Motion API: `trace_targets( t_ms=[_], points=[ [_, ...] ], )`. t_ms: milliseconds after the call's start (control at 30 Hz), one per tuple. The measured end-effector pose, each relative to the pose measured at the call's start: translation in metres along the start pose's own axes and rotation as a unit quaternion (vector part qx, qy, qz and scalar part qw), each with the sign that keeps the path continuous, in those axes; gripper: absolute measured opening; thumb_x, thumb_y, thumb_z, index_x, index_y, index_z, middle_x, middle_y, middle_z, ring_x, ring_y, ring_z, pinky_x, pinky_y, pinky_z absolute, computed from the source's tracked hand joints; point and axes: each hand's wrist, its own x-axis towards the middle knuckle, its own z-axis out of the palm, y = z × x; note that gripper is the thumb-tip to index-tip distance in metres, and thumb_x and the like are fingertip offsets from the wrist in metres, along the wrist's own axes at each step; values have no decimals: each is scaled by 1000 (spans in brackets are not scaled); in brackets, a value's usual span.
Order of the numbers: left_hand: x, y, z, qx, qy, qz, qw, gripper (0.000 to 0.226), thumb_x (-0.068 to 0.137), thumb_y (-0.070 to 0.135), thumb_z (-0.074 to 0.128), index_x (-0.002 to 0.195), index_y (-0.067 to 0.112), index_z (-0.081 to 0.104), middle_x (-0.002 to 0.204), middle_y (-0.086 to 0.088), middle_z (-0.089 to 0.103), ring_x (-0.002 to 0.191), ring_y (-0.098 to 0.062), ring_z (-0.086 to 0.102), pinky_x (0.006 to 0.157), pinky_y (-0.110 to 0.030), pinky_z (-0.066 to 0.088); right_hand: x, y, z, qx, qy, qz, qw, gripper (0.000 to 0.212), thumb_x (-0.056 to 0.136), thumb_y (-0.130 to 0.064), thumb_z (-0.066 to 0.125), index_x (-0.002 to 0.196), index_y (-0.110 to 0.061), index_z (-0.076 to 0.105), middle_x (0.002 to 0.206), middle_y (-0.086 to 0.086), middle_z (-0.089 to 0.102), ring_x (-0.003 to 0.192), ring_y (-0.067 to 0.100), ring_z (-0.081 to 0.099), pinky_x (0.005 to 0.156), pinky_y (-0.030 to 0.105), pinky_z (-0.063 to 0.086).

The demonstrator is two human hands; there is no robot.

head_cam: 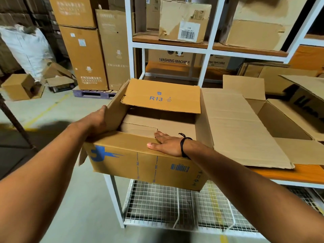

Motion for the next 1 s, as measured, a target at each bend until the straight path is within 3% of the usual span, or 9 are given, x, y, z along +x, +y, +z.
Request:
trace_targets(
  t_ms=[100,233,367,433,533,667,767,867,1000],
  points=[
    [-5,3,0,-11,4,3,1000,83,84,11,61,151,15,12,141,-25,42,127,-40,43,105,-42,34,0,0,-6,-9,-2,4,1000,87,87,-75,20,154,-22,-1,160,-5,-10,148,17,-6,120,44,2],
    [-10,8,4,-6,9,31,999,75,84,17,63,146,11,21,143,-21,41,128,-36,42,104,-40,35,7,-1,-15,-54,19,22,998,88,84,-79,24,153,-30,2,161,-1,-9,148,21,-4,118,45,3],
    [-9,8,8,142,2,51,989,93,86,38,59,151,29,-6,160,-6,-14,148,-28,-2,119,-49,6,21,-18,-17,-60,24,-5,998,85,81,-81,26,152,-39,6,161,1,-7,148,23,-2,118,47,6],
    [-9,13,2,235,13,92,968,90,86,52,55,149,39,-8,158,-3,-23,145,-27,-18,116,-53,-6,32,-21,-18,-47,14,-3,999,85,79,-83,26,151,-42,9,161,1,-5,148,24,0,119,49,6],
    [-1,19,-6,269,4,159,950,74,88,55,48,148,43,6,158,-2,-19,144,-26,-20,118,-51,-7,47,-16,-22,-45,-15,23,999,87,76,-87,24,150,-44,10,161,2,-4,148,25,2,118,51,6],
    [12,7,2,228,-40,146,962,58,91,38,50,146,34,32,160,5,-7,146,-24,-15,120,-49,5,57,-4,-24,-16,-65,51,996,87,78,-85,26,151,-40,13,161,-6,10,148,21,10,119,45,9],
    [11,5,8,158,-22,149,976,60,94,20,45,150,23,26,161,1,-1,147,-27,-7,120,-45,7,61,2,-21,1,-72,75,995,92,76,-86,28,151,-35,19,160,-5,12,147,21,12,119,47,10],
    [9,6,7,39,-8,147,988,71,90,1,44,152,21,15,161,0,2,148,-23,-2,119,-38,5,65,2,-24,-18,6,83,996,90,79,-83,27,150,-28,27,158,-2,23,144,23,23,117,42,20],
    [9,3,6,-73,5,144,987,75,87,-6,42,152,19,14,160,0,10,147,-19,7,117,-33,8,60,4,-45,67,211,97,970,60,97,-58,22,141,-22,38,139,12,51,122,32,51,100,43,43]
  ],
)
